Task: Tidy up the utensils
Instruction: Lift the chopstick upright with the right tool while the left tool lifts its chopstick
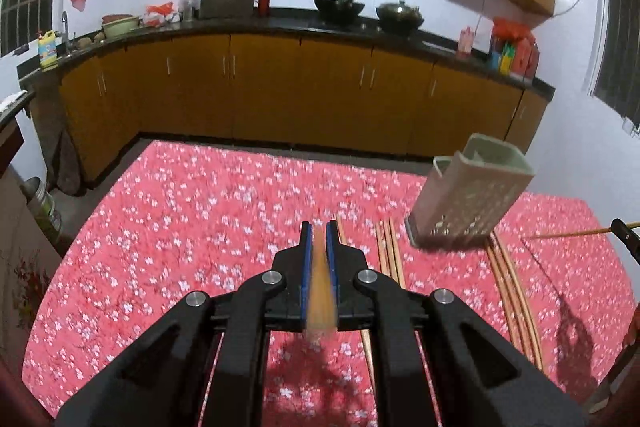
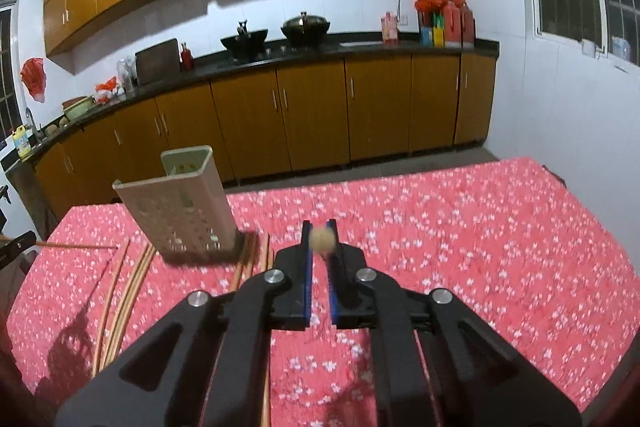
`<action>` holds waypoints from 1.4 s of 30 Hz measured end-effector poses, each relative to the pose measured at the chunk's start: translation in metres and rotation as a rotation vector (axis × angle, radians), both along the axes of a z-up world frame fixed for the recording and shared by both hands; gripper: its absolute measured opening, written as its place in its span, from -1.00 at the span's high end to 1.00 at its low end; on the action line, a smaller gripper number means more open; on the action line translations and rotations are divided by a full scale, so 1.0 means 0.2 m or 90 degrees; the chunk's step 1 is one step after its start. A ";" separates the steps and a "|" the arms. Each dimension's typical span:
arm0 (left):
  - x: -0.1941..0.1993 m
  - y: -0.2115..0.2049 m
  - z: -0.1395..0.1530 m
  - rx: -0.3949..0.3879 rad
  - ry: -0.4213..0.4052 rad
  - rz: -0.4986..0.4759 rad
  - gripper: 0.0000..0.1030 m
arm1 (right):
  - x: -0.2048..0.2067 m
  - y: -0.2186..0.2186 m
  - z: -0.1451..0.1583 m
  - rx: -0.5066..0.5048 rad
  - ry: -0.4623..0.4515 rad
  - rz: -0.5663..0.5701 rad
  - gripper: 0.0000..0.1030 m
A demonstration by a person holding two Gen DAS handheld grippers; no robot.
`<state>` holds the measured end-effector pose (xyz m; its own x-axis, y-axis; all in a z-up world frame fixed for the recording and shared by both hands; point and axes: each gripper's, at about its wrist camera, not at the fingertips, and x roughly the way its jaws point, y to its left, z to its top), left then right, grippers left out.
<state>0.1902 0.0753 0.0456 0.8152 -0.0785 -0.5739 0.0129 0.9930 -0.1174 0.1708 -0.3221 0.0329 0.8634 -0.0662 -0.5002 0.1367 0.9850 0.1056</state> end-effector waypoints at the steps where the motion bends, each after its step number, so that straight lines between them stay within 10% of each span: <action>1: 0.00 0.00 0.01 -0.001 -0.004 0.001 0.86 | 0.00 0.00 0.01 -0.002 -0.004 -0.001 0.85; 11: 0.05 0.04 0.05 -0.005 -0.017 0.003 0.94 | 0.03 0.02 0.15 -0.019 -0.056 -0.001 0.86; 25: -0.22 0.00 -0.49 -0.018 0.125 -0.057 0.91 | -0.06 0.09 0.10 -0.030 -0.057 0.016 0.86; 31: -0.27 -0.05 -0.57 0.011 0.137 -0.053 0.36 | -0.08 0.10 0.10 -0.031 -0.056 0.017 0.86; 42: -0.29 -0.12 -0.60 0.083 0.156 -0.058 0.87 | -0.07 0.09 0.09 -0.024 -0.061 0.014 0.86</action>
<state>0.1320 0.0514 -0.0751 0.6444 -0.0576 -0.7625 0.0903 0.9959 0.0010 0.1560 -0.3040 0.0515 0.9083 -0.0645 -0.4133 0.1067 0.9911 0.0800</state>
